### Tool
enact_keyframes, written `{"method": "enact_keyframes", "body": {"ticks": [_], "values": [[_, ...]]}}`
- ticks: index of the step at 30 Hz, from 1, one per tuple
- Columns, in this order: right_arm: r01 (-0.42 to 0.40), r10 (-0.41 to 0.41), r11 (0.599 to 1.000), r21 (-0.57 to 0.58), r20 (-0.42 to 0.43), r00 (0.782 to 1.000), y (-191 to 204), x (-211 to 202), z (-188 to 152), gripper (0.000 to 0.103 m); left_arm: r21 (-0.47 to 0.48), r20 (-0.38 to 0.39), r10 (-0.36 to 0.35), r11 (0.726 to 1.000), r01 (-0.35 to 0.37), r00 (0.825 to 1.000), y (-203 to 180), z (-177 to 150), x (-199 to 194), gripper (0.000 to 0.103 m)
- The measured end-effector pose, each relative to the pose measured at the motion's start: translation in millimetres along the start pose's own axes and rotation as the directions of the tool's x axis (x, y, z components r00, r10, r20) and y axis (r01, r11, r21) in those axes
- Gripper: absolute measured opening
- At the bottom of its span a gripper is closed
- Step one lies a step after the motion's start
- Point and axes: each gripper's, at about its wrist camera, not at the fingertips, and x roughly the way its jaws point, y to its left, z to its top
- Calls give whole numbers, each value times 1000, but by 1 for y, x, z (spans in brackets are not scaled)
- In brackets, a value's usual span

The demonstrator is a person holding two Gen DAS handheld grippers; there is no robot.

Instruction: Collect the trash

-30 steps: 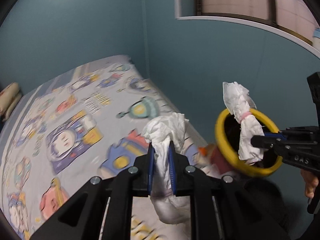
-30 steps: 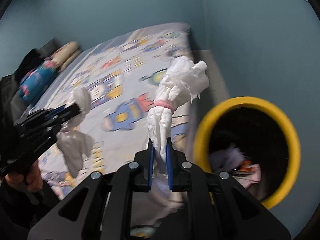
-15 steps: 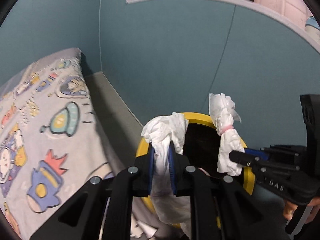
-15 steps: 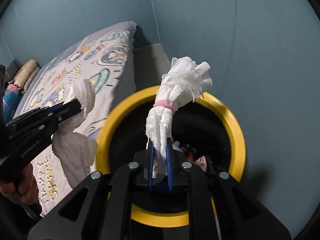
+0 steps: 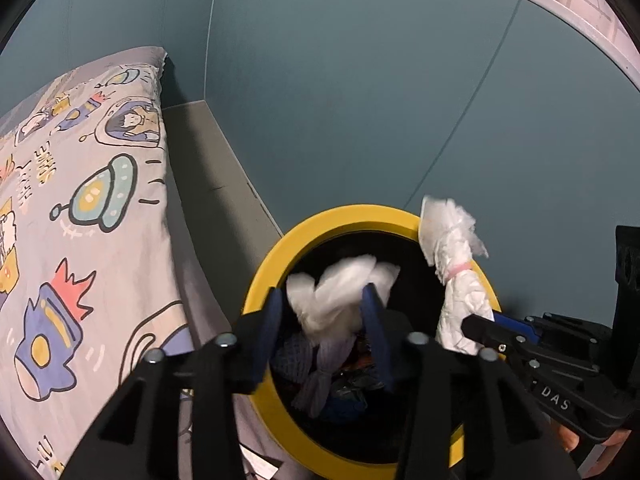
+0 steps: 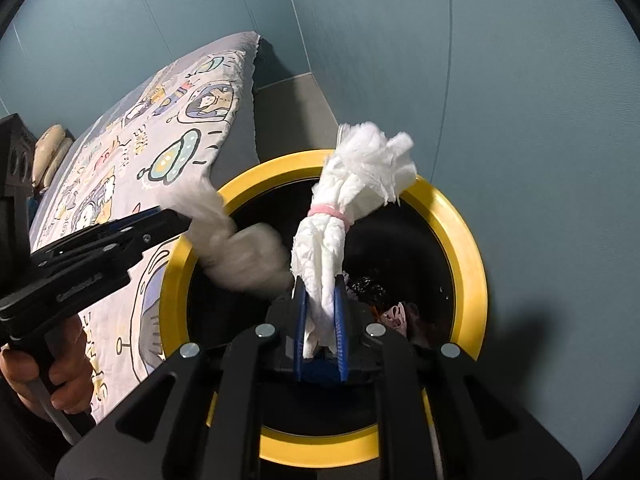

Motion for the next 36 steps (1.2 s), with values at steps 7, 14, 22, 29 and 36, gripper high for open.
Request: {"method": "enact_keyframes", "body": {"ticks": [7,14,22,29,36], "values": [[17,-17,999,27,-4,1000,-2,-3,0,29,-74,3,-4,997,4,1000,30,-3,-20,53],[37,-37,999,-3,26,999,22,-18,-3,29,-130,57,60,990,-52,997,77,-14,-68,53],[-44,54,987,-151,66,996,109,-39,-4,29,-220,140,208,960,-174,968,151,-51,-147,53],[-133,165,949,-287,92,982,208,-50,-20,32,-326,201,336,909,-261,920,203,-107,-220,53],[-124,194,931,-342,178,965,264,-67,-50,54,-386,288,493,844,-372,821,212,-166,-284,75]]}}
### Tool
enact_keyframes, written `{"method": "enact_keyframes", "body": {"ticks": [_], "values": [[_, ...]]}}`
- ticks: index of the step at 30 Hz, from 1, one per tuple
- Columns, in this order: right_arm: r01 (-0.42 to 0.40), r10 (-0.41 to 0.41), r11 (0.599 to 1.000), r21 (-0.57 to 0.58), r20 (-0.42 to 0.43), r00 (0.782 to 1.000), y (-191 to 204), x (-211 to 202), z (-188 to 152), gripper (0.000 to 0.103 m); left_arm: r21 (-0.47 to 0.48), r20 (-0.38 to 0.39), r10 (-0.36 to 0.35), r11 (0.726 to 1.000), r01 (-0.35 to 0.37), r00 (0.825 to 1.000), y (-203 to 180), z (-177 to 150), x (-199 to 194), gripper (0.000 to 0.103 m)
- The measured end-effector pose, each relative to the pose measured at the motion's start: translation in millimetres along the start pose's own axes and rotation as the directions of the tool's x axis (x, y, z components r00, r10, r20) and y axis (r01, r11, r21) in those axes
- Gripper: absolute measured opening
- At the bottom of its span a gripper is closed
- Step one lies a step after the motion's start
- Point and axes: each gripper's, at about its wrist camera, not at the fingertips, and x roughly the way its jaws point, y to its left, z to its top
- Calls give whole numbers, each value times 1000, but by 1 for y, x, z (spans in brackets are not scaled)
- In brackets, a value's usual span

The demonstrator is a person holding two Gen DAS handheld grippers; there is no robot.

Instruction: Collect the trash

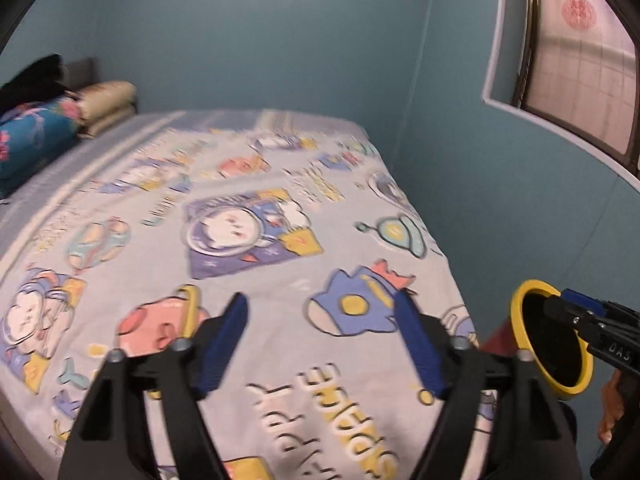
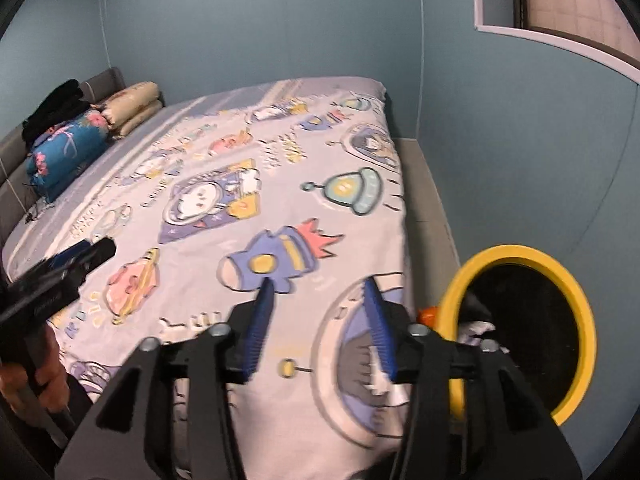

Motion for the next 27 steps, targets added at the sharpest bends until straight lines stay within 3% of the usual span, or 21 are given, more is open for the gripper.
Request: {"method": "enact_keyframes", "body": {"ticks": [2,4,6,9,11,15,27], "values": [[14,-14,1000,6,36,999,10,-5,-3,63,0,28,6,1000,-6,1000,5,-5,-17,82],[35,-36,999,17,86,996,17,-13,-8,83,-6,72,24,1000,-24,997,10,-10,-33,92],[71,-73,997,24,133,988,24,-21,-13,93,-24,121,32,999,-29,992,12,-13,-47,95],[116,-122,992,45,204,971,29,-32,-19,95,-36,185,33,999,-27,982,12,-19,-67,95],[169,-176,984,50,246,953,33,-38,-23,95,-22,190,49,999,-45,981,7,-22,-70,95],[199,-211,978,68,316,925,37,-48,-30,95,-8,224,88,996,-88,971,3,-27,-80,95],[173,-199,979,109,316,928,41,-55,-39,95,-15,259,77,997,-76,963,-1,-35,-92,95]]}}
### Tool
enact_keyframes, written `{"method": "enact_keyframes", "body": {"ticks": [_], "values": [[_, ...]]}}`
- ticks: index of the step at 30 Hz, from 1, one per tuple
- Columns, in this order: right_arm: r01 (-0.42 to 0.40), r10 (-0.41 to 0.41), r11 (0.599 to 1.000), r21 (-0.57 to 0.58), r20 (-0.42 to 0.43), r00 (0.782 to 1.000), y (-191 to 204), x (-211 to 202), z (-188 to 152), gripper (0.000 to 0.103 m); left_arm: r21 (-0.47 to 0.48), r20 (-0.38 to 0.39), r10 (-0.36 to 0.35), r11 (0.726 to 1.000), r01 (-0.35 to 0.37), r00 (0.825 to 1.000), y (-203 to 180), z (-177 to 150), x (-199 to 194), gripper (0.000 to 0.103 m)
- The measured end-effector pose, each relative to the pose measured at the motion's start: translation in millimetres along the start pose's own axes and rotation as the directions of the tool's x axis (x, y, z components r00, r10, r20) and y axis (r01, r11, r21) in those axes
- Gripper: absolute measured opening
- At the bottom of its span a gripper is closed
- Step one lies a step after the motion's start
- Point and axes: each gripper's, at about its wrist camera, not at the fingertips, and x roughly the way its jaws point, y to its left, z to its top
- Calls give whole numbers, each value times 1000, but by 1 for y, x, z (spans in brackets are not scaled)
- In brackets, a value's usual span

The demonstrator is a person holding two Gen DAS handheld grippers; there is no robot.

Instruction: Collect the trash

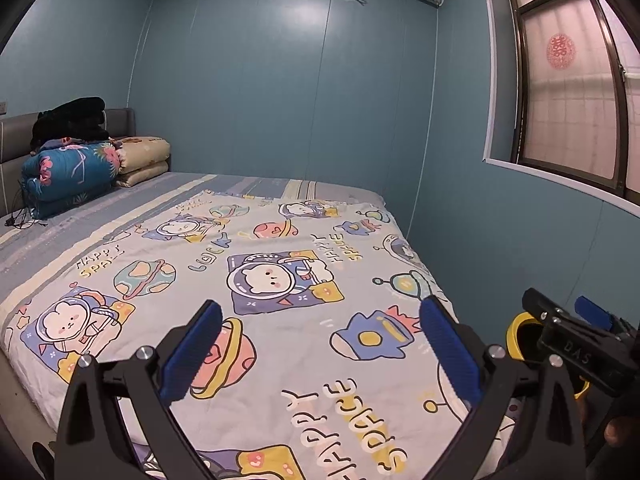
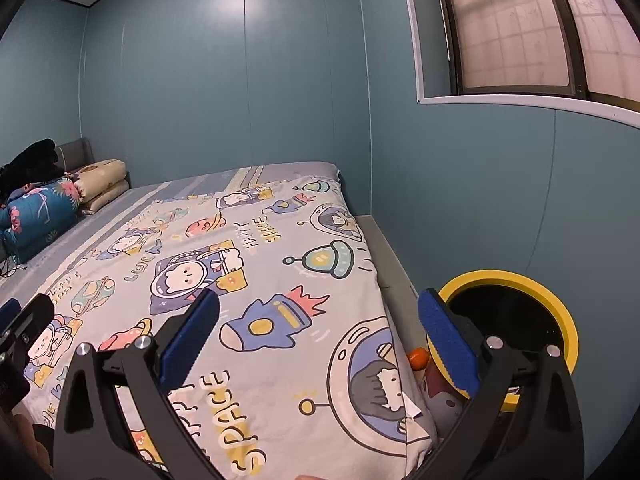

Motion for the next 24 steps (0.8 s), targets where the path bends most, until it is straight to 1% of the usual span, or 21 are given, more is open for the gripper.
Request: {"method": "enact_keyframes", "body": {"ticks": [3,12,24], "values": [[6,-6,1000,8,0,1000,-1,-1,-1,95,8,10,-3,1000,3,1000,-2,-2,-2,95],[7,-6,1000,15,-29,1000,0,0,-7,95,-10,-2,-26,1000,26,1000,-1,-5,-7,95],[-1,2,1000,24,-47,999,0,-5,-12,95,-5,-5,-28,1000,28,1000,-3,-9,-17,95]]}}
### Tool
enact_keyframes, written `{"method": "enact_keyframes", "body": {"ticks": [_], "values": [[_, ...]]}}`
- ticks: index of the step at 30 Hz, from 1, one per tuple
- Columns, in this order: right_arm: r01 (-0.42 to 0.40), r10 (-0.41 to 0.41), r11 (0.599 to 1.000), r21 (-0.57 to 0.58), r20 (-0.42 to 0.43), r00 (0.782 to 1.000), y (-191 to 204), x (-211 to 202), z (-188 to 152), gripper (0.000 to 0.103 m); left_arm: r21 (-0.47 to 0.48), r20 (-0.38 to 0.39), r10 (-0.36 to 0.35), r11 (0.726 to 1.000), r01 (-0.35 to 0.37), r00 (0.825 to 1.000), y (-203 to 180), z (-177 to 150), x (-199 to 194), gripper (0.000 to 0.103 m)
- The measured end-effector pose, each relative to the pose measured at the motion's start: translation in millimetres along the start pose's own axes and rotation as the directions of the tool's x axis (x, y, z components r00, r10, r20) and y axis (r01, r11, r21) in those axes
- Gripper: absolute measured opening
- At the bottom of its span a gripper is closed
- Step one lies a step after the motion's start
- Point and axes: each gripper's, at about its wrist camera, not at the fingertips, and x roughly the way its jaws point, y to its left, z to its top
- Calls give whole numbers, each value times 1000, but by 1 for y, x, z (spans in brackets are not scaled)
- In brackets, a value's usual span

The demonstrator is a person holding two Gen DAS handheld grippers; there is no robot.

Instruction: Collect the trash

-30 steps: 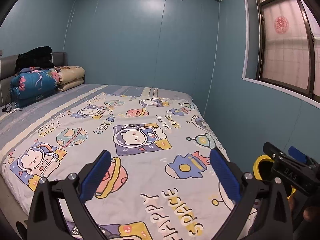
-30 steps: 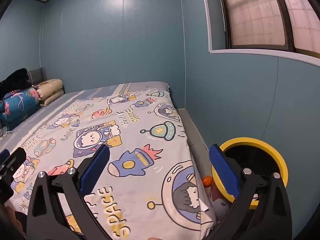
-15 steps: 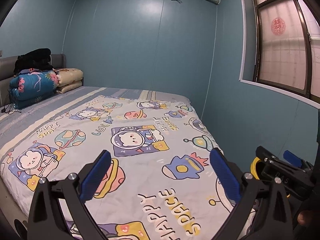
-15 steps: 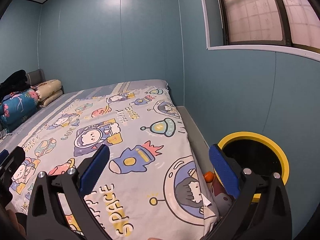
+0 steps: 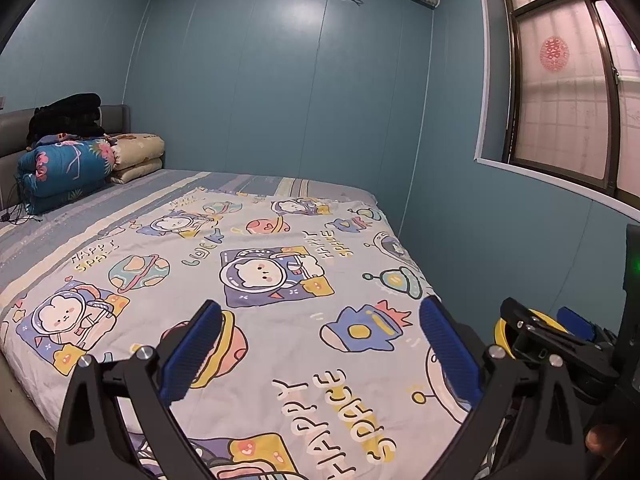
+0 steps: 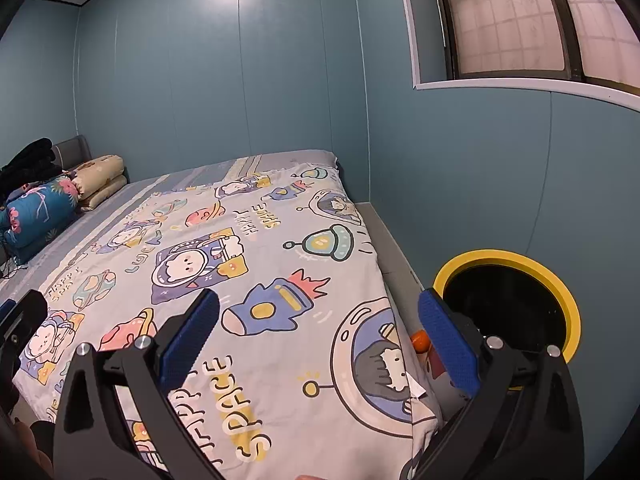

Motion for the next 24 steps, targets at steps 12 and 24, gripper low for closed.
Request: {"method": "enact_keyframes", "body": {"ticks": [12,24], "values": [[-1,1,1000,13,-7,1000,-2,-4,-4,95,10,8,-5,1000,4,1000,-2,-3,-8,95],[3,-2,1000,27,-19,1000,-5,-6,-10,95,12,-2,-24,1000,24,1000,-5,-8,-12,95]]}}
